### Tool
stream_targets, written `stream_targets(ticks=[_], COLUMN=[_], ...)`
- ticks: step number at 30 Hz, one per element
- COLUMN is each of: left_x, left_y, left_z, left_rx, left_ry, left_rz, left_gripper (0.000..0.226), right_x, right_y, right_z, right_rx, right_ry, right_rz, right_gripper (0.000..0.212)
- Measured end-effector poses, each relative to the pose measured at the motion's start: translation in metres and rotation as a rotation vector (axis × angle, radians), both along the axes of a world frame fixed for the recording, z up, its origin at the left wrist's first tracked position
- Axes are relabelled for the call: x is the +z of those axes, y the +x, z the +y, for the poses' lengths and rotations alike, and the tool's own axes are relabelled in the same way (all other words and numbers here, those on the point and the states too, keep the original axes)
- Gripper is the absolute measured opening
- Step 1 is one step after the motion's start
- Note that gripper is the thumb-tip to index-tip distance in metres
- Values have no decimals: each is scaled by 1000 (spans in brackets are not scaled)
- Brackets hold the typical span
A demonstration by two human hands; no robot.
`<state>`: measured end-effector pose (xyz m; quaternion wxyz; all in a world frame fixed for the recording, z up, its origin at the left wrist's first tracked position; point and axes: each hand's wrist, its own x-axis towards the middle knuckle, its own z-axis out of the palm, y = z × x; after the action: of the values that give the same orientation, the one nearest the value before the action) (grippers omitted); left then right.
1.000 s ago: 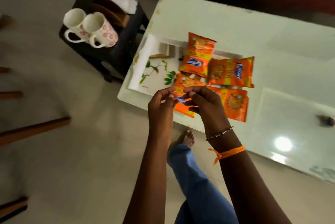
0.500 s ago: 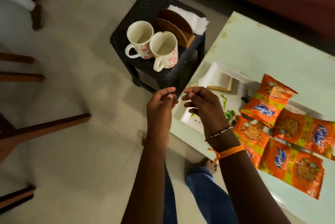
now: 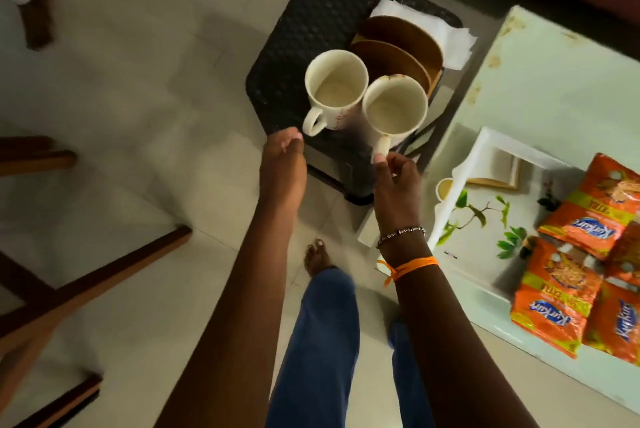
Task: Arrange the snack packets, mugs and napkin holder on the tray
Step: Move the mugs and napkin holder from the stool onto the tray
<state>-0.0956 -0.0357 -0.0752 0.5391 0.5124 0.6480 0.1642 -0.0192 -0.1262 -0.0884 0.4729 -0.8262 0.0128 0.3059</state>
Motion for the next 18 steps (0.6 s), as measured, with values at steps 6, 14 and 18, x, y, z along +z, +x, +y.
stream_targets(ticks=[6,14,18], left_x=[-20,-22,-10], left_y=[11,14,10], left_z=[23,18,-16], left_rx=[-266,-391,-406], left_ry=[-1,63,62], left_rz=[-1,45,32], left_gripper=[26,22,23], right_x=[-14,-7,7], right_y=[3,11,5], right_z=[13,1,-43], right_rx=[-22,-76,-79], right_ry=[-26,133,130], right_rz=[-69,18,-25], right_gripper=[28,16,15])
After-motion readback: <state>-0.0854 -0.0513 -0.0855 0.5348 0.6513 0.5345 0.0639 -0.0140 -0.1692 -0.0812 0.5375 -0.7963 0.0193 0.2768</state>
